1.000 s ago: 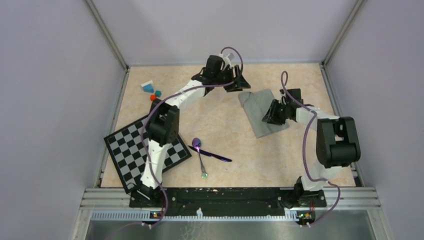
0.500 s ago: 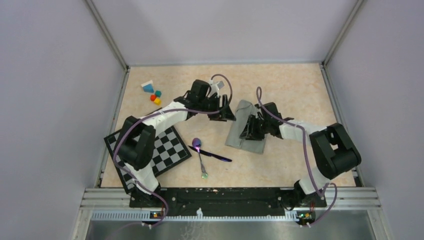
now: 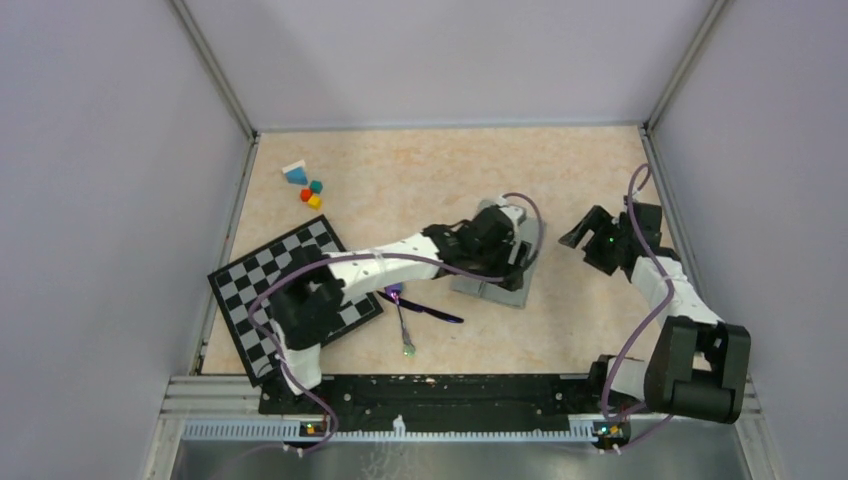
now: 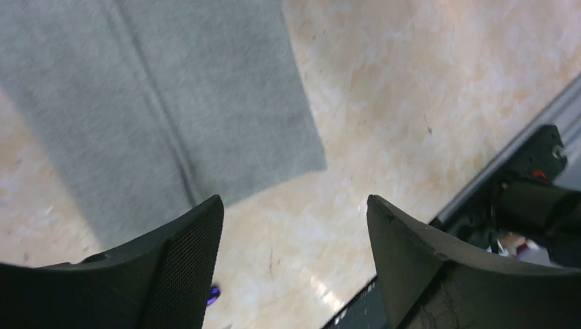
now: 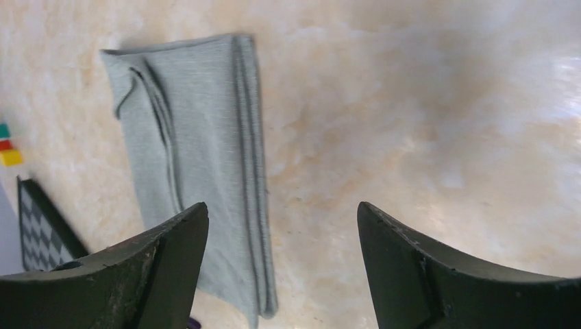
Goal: Fold the napkin into a case and place the utensils inside
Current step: Fold the 2/3-rectangle-folded napkin at the center of the board.
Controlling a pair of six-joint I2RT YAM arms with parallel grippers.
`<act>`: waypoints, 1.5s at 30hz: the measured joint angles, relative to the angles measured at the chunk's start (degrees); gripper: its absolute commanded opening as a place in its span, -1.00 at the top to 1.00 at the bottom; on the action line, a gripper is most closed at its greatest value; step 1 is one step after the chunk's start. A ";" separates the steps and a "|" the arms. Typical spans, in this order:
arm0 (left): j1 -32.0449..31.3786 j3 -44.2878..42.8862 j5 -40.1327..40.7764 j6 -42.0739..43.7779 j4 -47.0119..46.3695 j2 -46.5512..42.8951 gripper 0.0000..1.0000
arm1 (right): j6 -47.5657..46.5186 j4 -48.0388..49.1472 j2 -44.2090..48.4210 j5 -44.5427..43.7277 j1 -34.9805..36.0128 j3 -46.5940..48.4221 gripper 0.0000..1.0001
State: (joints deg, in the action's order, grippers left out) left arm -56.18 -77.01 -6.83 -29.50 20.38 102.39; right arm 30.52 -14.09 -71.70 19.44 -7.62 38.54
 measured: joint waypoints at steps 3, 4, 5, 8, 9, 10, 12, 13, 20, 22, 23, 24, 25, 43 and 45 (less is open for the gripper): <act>-4.72 -9.97 7.69 -0.31 4.20 8.22 -0.60 | -0.85 -2.19 2.84 -2.10 -2.47 -0.87 -0.58; -5.81 -12.31 9.57 -0.28 5.27 10.47 -0.60 | -1.03 -2.40 3.72 -2.56 -2.82 -1.11 -0.58; -7.06 -14.88 11.61 -0.20 6.93 12.87 -0.59 | -1.20 -2.62 4.46 -2.75 -3.06 -1.29 -0.57; -9.99 -20.85 16.83 0.37 11.10 19.34 -0.51 | -1.68 -2.86 5.20 -2.78 -3.15 -1.42 -0.54; -10.51 -22.01 17.84 0.52 12.13 20.72 -0.48 | -1.88 -2.91 5.20 -2.69 -3.19 -1.44 -0.54; -11.08 -23.12 18.91 0.70 13.16 22.10 -0.46 | -1.99 -2.78 5.20 -2.49 -3.23 -1.62 -0.53; -11.93 -24.46 20.76 0.94 14.97 23.96 -0.43 | -2.03 -2.45 5.18 -1.99 -3.32 -2.21 -0.52; -12.26 -24.92 21.62 0.96 15.72 24.68 -0.42 | -2.03 -2.36 5.18 -1.73 -3.34 -2.60 -0.52; -13.90 -29.79 26.75 1.16 20.72 28.76 -0.21 | -2.51 -1.66 5.05 -0.02 -3.45 -4.13 -0.51; -14.08 -31.26 27.74 0.92 21.86 29.59 0.02 | -2.60 -1.11 5.05 -0.04 -3.63 -4.44 -0.53; -14.12 -32.00 28.22 0.81 22.45 30.10 0.16 | -2.69 -1.01 5.03 0.04 -3.80 -4.57 -0.55; -14.16 -32.65 28.63 0.59 22.97 30.42 0.29 | -2.91 -0.50 4.98 0.28 -3.82 -4.92 -0.57; -14.21 -33.35 29.27 0.31 23.80 30.99 0.38 | -2.99 -0.22 4.87 0.55 -3.91 -5.25 -0.59; -13.70 -27.36 25.20 0.61 21.53 22.56 1.00 | 11.65 25.68 -14.86 21.94 0.55 -8.92 -0.63; -13.64 -27.34 24.81 0.68 21.18 21.77 1.00 | 13.88 28.61 -16.06 22.32 2.05 -9.38 -0.63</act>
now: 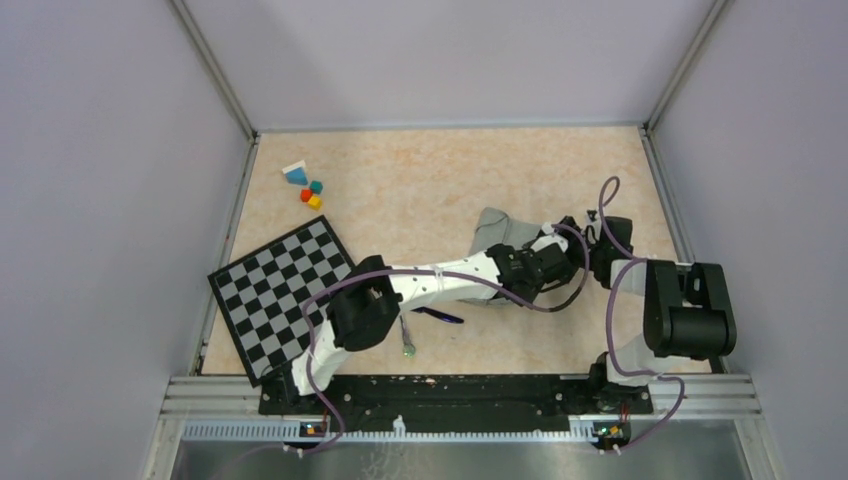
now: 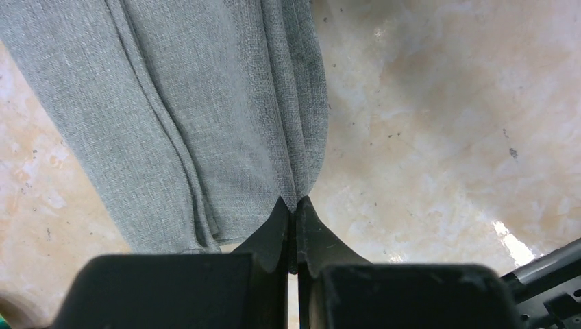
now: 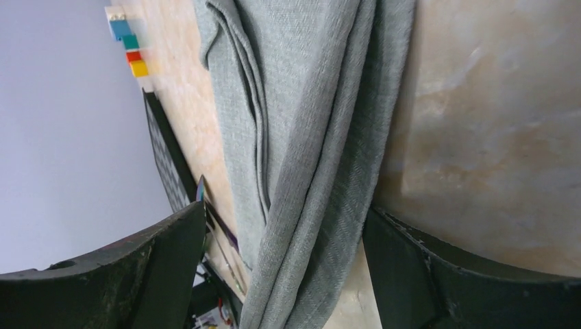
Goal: Fold the napkin into a case and place the utensils inside
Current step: Fold the 2/3-rectangle-folded napkin at the center of the board.
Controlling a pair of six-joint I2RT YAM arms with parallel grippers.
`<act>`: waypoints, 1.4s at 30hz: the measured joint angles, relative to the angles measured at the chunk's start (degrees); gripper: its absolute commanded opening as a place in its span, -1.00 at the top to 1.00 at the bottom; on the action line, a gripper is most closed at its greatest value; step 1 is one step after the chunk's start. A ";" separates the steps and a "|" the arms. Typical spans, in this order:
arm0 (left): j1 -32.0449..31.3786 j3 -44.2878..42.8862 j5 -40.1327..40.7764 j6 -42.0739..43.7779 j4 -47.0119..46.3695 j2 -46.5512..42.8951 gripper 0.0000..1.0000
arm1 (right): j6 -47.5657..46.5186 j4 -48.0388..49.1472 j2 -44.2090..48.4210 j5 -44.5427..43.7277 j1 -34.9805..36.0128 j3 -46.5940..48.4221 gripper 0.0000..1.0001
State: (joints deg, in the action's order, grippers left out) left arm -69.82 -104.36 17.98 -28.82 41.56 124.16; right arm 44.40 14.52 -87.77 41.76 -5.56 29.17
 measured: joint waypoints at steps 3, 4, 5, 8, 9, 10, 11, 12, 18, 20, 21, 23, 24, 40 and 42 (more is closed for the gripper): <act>0.09 0.11 -0.39 0.04 -0.17 -0.63 1.00 | 1.97 2.45 -0.09 -0.07 0.98 -1.01 -0.57; 0.11 0.24 -0.46 0.04 -0.26 -0.70 1.00 | 2.36 2.95 -0.15 -0.04 1.07 -1.27 -0.53; 0.15 0.46 -0.61 0.07 -0.44 -0.76 1.00 | 2.82 3.67 -0.26 -0.11 1.07 -1.55 -0.47; 0.33 1.22 -1.38 0.11 -0.96 -0.79 1.00 | 3.41 4.98 -0.94 -0.22 1.07 -1.88 -0.21; 0.37 1.44 -1.79 0.13 -1.11 -0.79 1.00 | 3.67 5.68 -1.25 -0.48 1.07 -2.03 -0.15; 0.44 1.57 -2.21 0.20 -1.18 -0.79 1.00 | 3.89 6.10 -1.42 -0.85 1.07 -2.25 -0.09; 0.48 1.70 -2.60 0.24 -1.33 -0.79 1.00 | 4.15 6.56 -1.53 -1.31 1.07 -2.45 -0.01; 0.59 1.75 -3.23 0.24 -1.42 -0.79 0.99 | 4.26 6.84 -1.57 -1.81 1.07 -2.51 0.08; 1.20 1.84 -6.62 0.20 -2.10 -0.79 0.70 | 3.13 7.54 -1.64 -4.55 1.07 -2.45 0.77; 1.66 1.97 -8.26 -0.02 -2.60 -0.79 0.44 | 2.54 7.56 -1.79 -5.05 1.07 -2.32 1.00; 2.03 2.25 -9.40 -0.13 -3.17 -0.90 0.31 | 2.29 7.41 -1.97 -5.16 1.07 -2.10 1.00; 2.91 3.56 -12.48 -0.37 -4.68 -1.44 -0.01 | 1.64 7.28 -2.34 -5.38 1.07 -1.64 1.00; 3.65 5.09 -15.10 -0.83 -5.92 -2.23 -0.15 | 1.14 6.97 -2.56 -5.60 1.07 -1.25 1.00; 33.00 23.28 -42.75 -8.87 -33.33 -14.16 0.62 | -12.02 -6.47 -4.72 -8.87 1.07 10.54 1.00; 33.46 21.88 -43.23 -8.98 -35.47 -11.82 0.74 | -12.87 -7.76 -4.79 -9.29 1.07 11.02 1.00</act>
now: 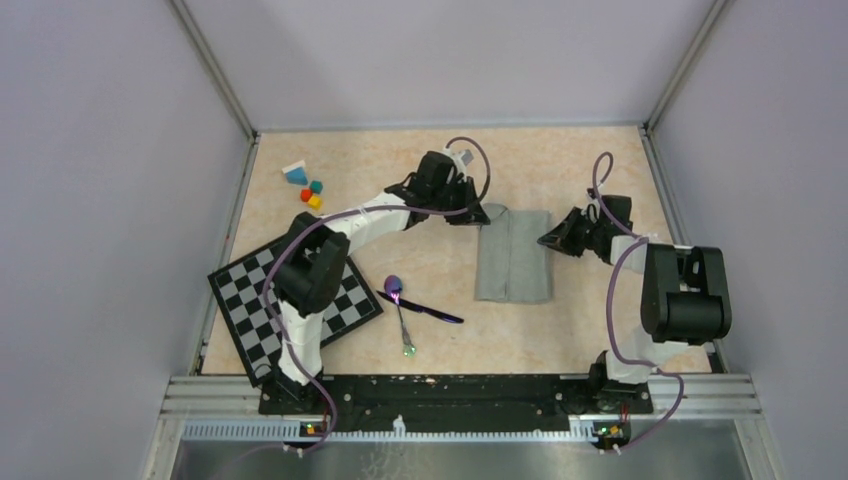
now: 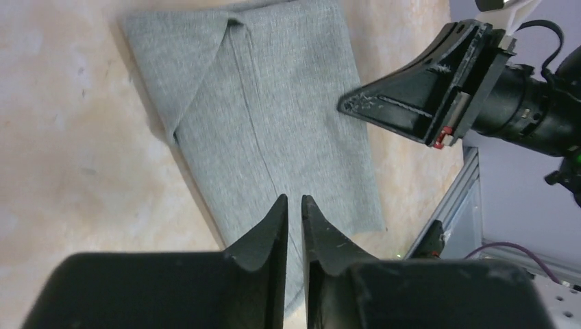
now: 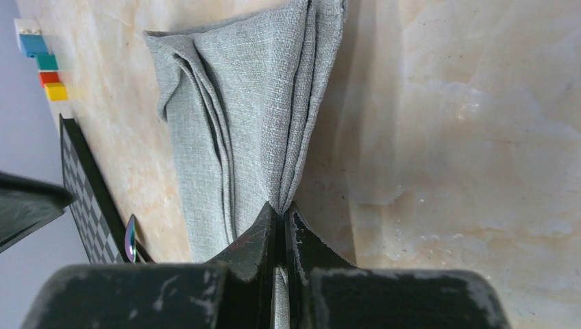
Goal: Fold the napkin into a case and place the utensils inside
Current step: Fold the 2/3-rectangle-folded napkin at the center of the board.
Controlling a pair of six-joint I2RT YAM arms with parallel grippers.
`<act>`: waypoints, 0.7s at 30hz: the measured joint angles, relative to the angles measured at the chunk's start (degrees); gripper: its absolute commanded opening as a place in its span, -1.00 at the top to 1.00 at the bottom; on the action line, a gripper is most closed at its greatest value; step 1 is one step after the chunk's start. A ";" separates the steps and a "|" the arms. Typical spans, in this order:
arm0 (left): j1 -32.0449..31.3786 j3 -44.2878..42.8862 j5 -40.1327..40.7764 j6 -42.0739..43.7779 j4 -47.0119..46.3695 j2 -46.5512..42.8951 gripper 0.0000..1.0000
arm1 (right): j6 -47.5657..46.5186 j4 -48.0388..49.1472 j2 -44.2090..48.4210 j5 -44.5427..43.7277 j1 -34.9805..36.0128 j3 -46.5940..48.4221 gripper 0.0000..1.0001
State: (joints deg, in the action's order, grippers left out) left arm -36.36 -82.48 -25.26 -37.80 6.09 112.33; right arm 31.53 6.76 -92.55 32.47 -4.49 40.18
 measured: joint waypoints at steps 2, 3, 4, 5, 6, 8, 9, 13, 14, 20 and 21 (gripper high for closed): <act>-0.13 -2.45 -0.74 -0.20 -1.46 3.56 0.81 | -0.59 -1.09 -0.28 -0.33 0.00 0.63 1.00; -0.24 -3.74 -1.01 -0.15 -2.21 5.49 0.85 | -0.96 -1.75 -0.48 -0.55 0.04 1.11 1.00; -0.31 -4.87 -1.16 -0.24 -3.23 7.52 0.90 | -1.20 -2.23 -0.63 -0.83 0.22 1.55 1.00; -0.39 -5.53 -1.29 -0.39 -4.11 9.16 0.93 | -1.51 -2.67 -0.68 -1.09 0.26 1.90 1.00; -0.46 -5.99 -1.49 -0.52 -5.07 10.95 0.96 | -1.73 -3.30 -0.70 -1.33 0.28 2.29 1.00; -0.50 -6.38 -1.57 -0.83 -5.79 13.27 1.00 | -2.05 -4.13 -0.70 -1.88 0.46 3.08 1.00; -0.50 -6.71 -1.55 -0.90 -5.95 14.56 1.00 | -2.25 -4.68 -0.70 -2.40 0.70 3.61 1.00; -0.50 -8.63 -1.66 -1.36 -6.12 18.71 1.00 | -2.69 -6.58 -0.70 -4.13 2.29 5.27 1.00; -0.50 -9.16 -2.40 -1.53 -6.45 19.26 1.00 | -2.84 -7.39 -0.70 -4.94 3.04 5.84 1.00; -0.50 -9.57 -1.92 -1.38 -6.58 19.45 1.00 | -2.54 -11.21 -0.70 -10.62 9.49 9.27 1.00; -0.50 -9.57 -1.90 -1.29 -6.58 19.45 1.00 | -2.38 -11.67 -0.70 -11.32 10.45 9.77 1.00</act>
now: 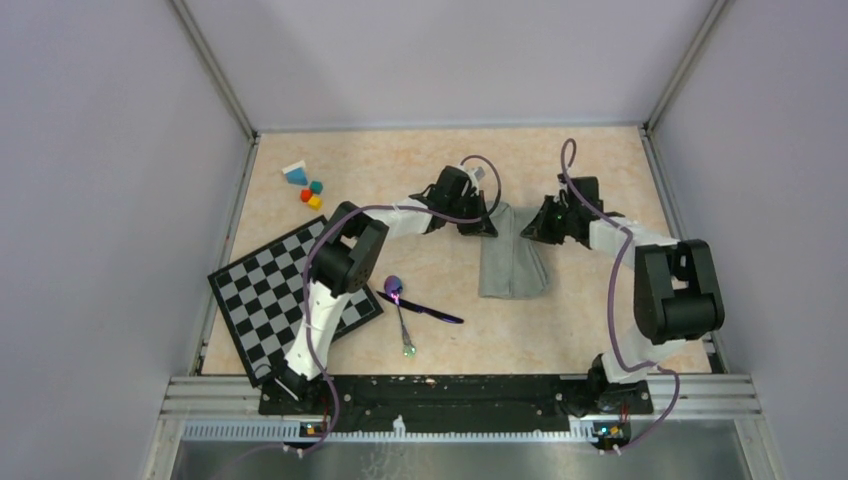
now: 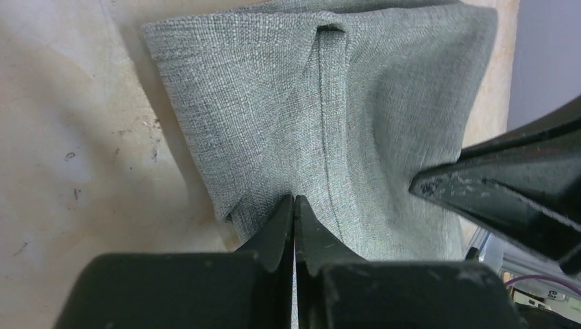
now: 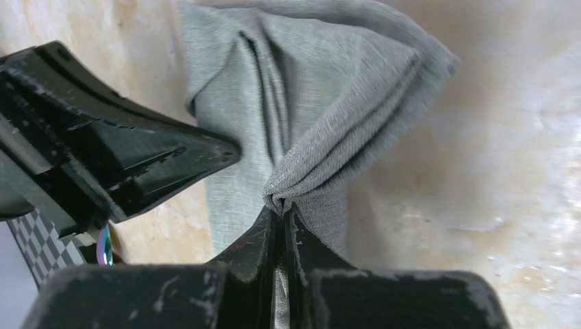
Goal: Fold the napkin into a case and place the utensils inside
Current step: Fold the 2/3-rectangle-folded napkin at the center of the board.
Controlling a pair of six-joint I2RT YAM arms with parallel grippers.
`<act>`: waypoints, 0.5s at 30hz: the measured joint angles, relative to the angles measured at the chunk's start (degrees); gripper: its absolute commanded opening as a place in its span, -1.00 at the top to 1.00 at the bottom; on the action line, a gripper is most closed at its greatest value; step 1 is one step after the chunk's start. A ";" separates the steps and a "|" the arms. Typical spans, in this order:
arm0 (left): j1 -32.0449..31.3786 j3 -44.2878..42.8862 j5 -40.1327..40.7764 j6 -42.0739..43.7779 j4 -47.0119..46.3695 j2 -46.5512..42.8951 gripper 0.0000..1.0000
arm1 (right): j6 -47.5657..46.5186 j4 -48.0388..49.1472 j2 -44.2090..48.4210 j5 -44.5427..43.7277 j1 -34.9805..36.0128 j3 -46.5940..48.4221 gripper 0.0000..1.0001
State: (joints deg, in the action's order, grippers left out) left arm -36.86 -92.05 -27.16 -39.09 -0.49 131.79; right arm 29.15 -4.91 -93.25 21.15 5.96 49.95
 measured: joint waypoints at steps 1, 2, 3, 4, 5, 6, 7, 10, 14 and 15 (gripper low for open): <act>0.00 0.00 0.00 0.04 0.00 0.00 1.00 | 0.37 -0.70 0.00 -1.03 1.27 0.59 1.00; 0.00 0.00 0.00 0.07 0.00 0.00 1.00 | 0.68 -1.18 0.00 -1.81 2.43 1.20 1.00; 0.00 0.00 0.00 0.09 -0.02 0.00 1.00 | 1.18 -1.81 -0.07 -2.80 3.74 1.97 1.00; 0.00 0.00 -0.02 0.11 0.00 0.00 1.00 | 1.90 -2.14 -0.26 -3.58 5.01 2.71 1.00; 0.00 0.00 0.00 0.17 0.00 0.00 1.00 | 2.58 -2.16 -0.55 -4.11 6.08 3.21 1.00; 0.00 0.02 0.00 0.24 0.00 0.00 1.00 | 3.61 -2.05 -0.90 -4.63 7.15 3.76 1.00; 0.00 0.00 0.00 0.26 -0.02 0.00 1.00 | 4.76 -1.64 -1.25 -5.03 8.07 3.98 1.00; 0.00 0.00 0.00 0.48 -0.02 0.00 1.00 | 8.87 -0.37 -2.43 -5.40 9.90 4.02 1.00; 0.00 0.02 -0.02 0.90 -0.02 0.00 1.00 | 14.12 3.56 -2.93 -5.55 10.69 2.51 1.00; 0.00 0.00 -0.04 1.11 -0.02 0.00 0.99 | 15.04 4.46 -2.99 -5.53 10.75 2.10 1.00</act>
State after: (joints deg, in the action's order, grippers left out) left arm -36.86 -92.05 -27.20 -37.98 -0.51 131.79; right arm 44.18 -0.45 -96.25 15.62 16.71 52.05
